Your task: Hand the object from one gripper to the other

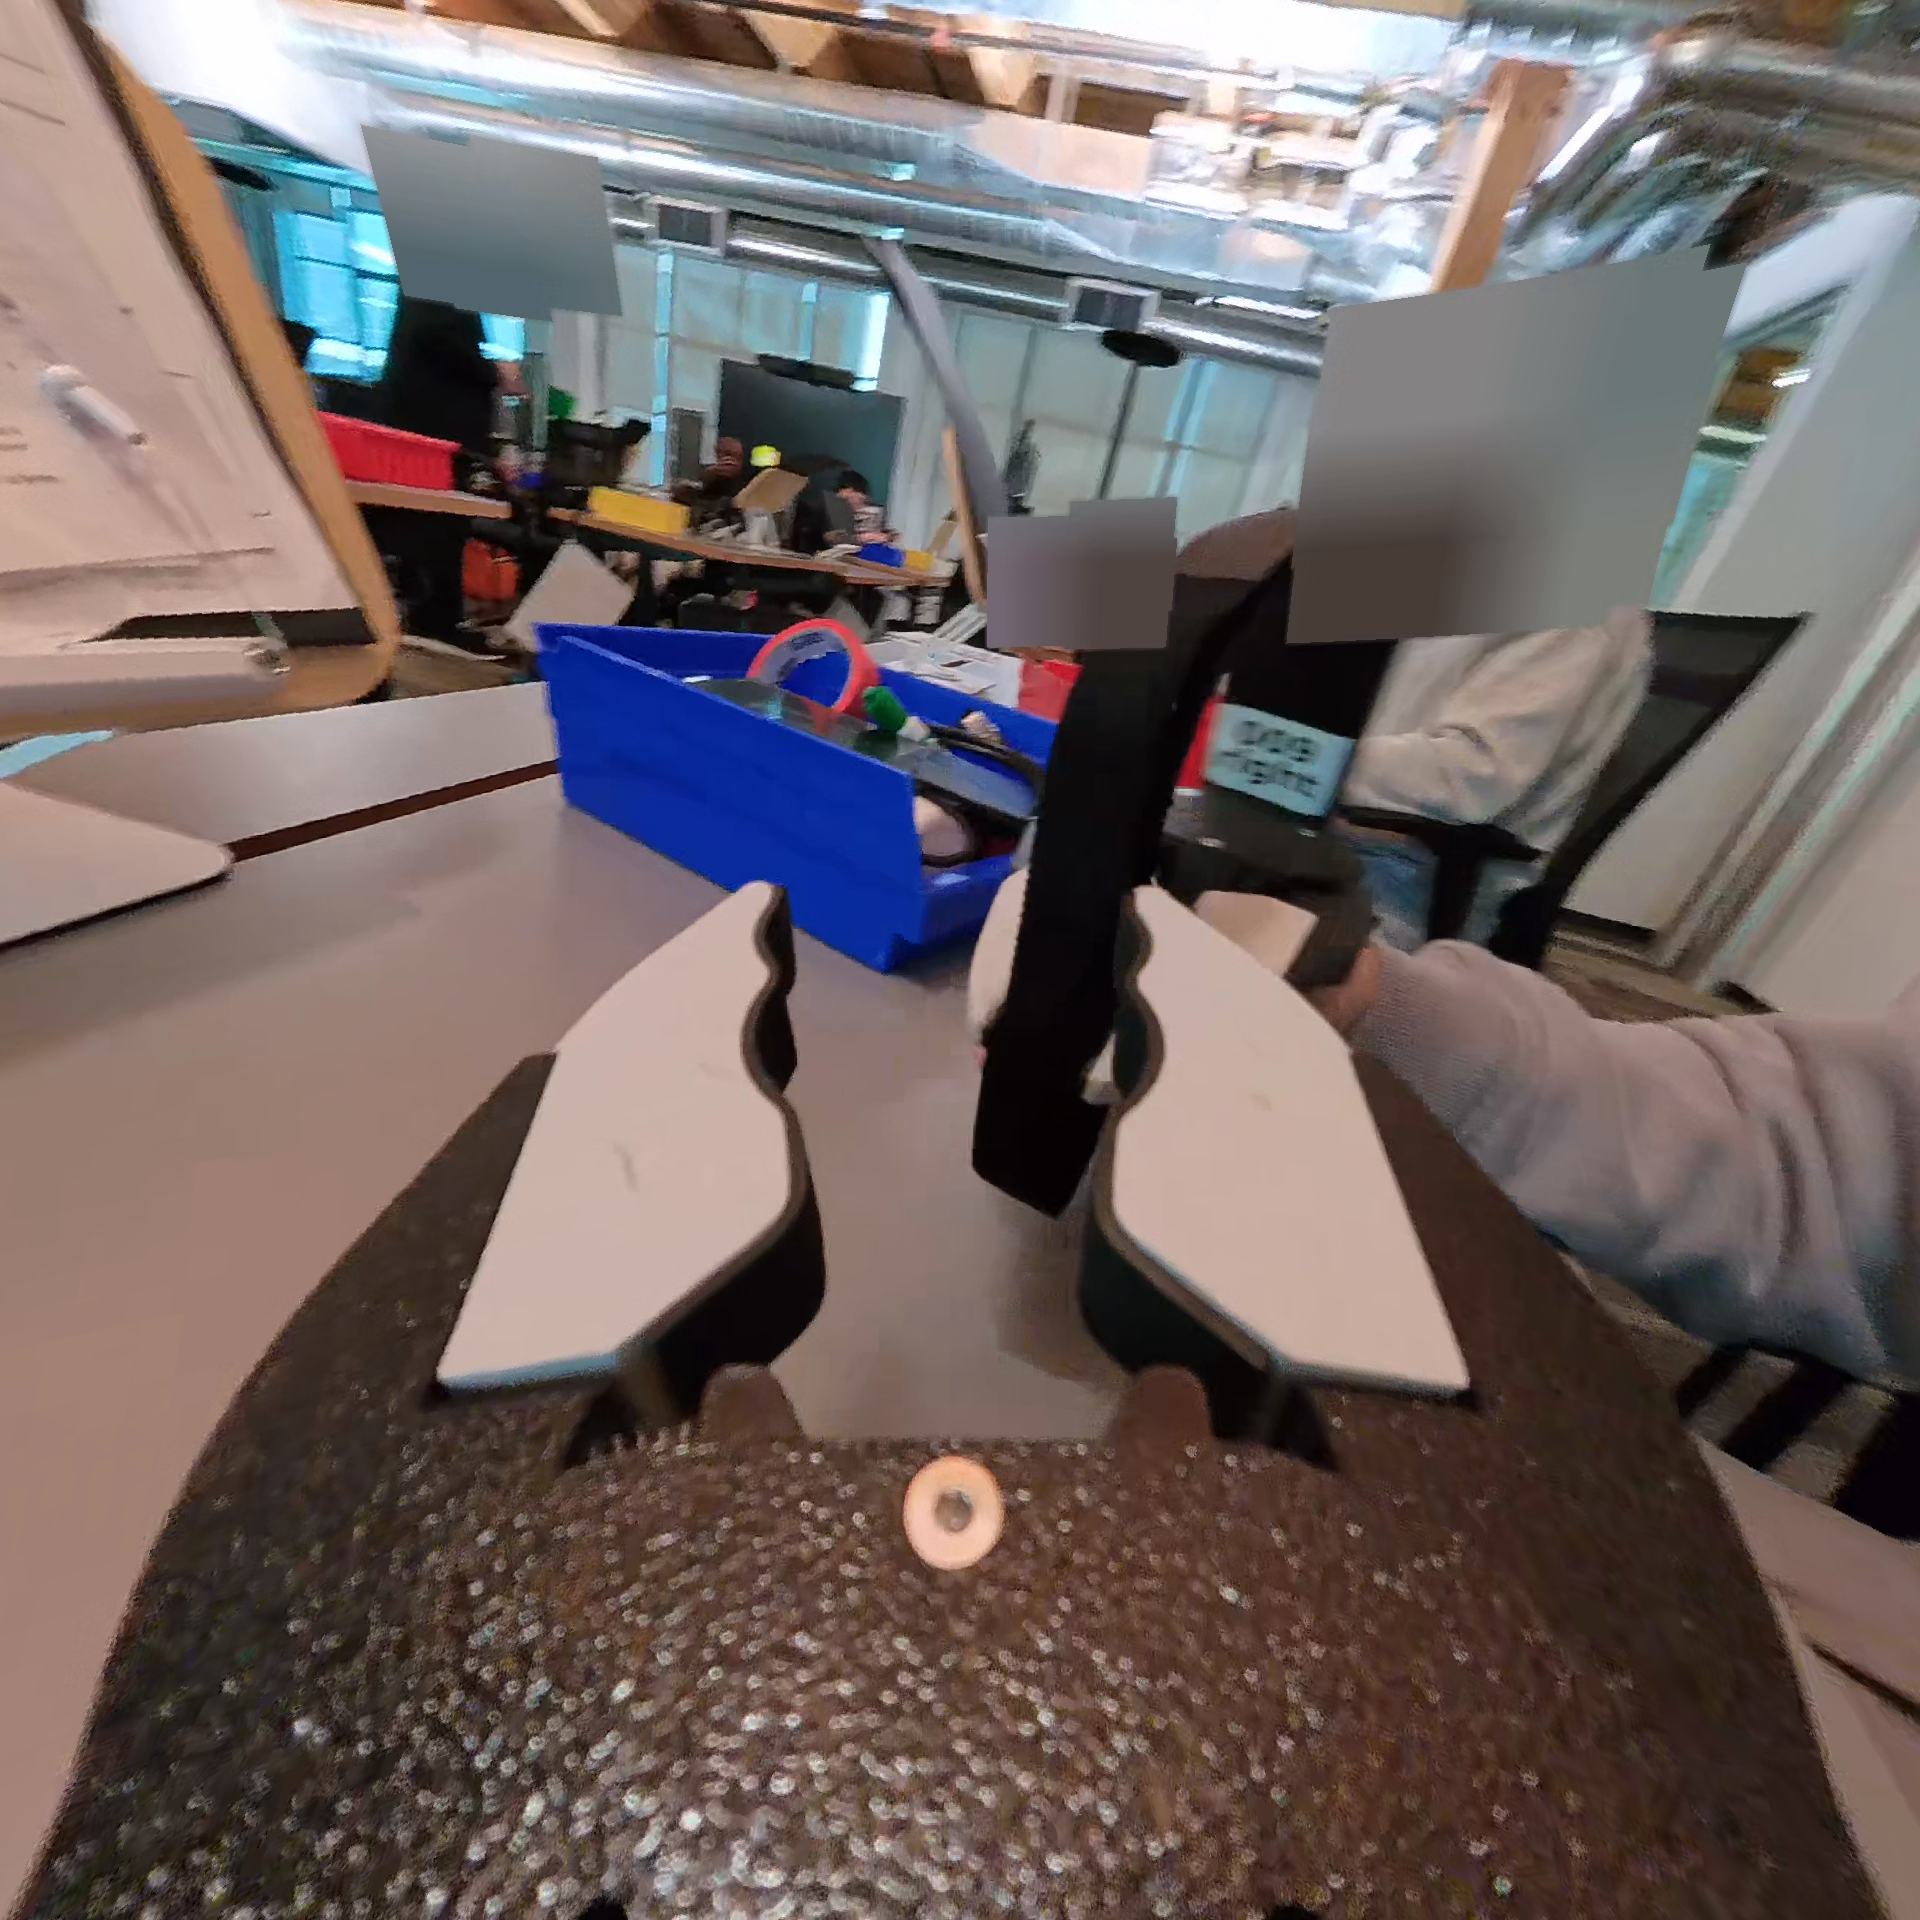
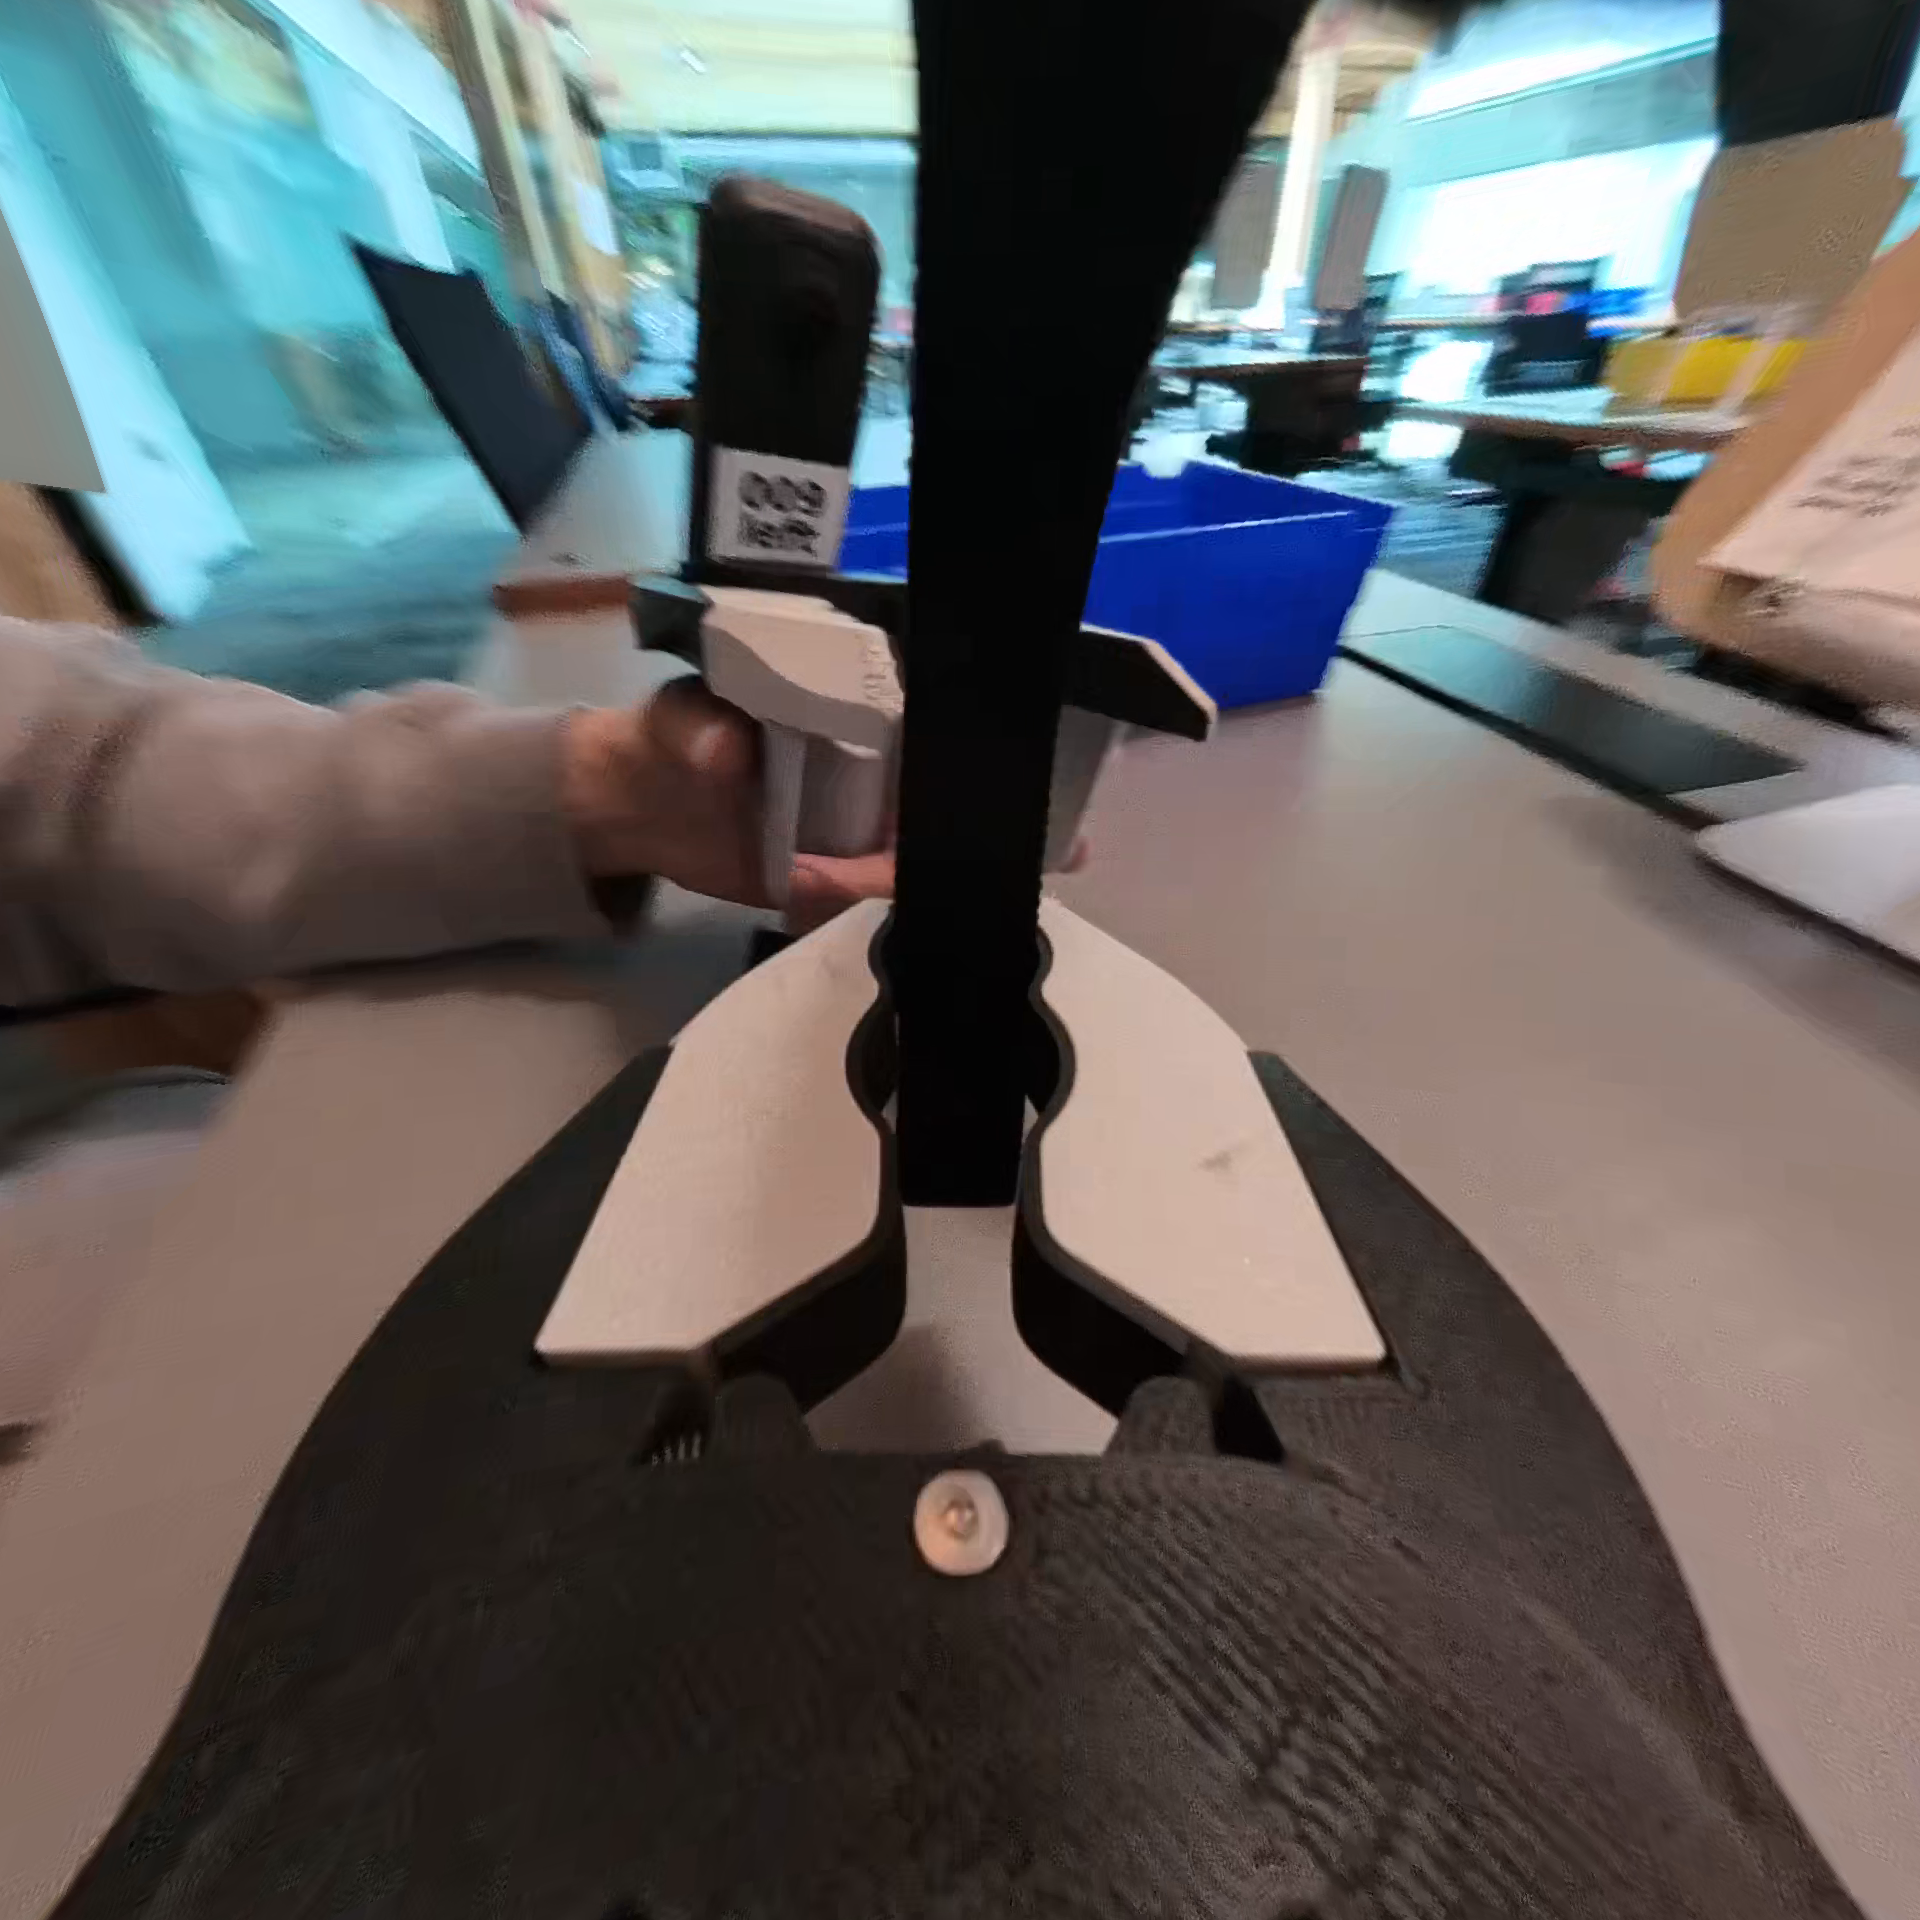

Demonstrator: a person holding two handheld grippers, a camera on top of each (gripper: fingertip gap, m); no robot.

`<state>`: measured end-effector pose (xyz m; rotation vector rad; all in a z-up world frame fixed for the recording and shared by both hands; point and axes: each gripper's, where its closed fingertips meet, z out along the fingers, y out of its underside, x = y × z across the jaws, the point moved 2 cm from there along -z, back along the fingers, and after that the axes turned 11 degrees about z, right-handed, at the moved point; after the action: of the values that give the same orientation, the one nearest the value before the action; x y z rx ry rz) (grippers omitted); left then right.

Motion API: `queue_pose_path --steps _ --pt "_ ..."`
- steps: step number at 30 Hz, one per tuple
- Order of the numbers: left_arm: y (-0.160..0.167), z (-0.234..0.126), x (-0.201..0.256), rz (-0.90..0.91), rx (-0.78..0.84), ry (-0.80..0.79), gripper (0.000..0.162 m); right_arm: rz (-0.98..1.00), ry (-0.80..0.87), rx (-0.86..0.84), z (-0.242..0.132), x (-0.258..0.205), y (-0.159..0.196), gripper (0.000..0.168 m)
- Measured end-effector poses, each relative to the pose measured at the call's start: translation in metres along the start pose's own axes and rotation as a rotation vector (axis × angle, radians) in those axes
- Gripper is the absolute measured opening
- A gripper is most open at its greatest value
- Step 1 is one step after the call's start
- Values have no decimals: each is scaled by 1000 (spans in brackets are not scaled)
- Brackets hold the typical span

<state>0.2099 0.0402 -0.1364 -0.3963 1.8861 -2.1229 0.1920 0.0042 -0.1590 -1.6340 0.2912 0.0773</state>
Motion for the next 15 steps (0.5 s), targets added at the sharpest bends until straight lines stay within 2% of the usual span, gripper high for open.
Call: queue_pose_path --steps 3,10,13,15 --pt "-6 -3 8 -42 37 94 56 87 -169 17 -4 -17 -2 19" --pt "-9 -6 39 -200 81 396 47 169 -404 -56 -3 -48 6 19" --pt "-11 -12 59 -215 114 563 34 246 -501 -89 -2 -58 10 19" --pt "-13 -15 67 -214 132 620 29 294 -547 -91 -1 -63 10 20"
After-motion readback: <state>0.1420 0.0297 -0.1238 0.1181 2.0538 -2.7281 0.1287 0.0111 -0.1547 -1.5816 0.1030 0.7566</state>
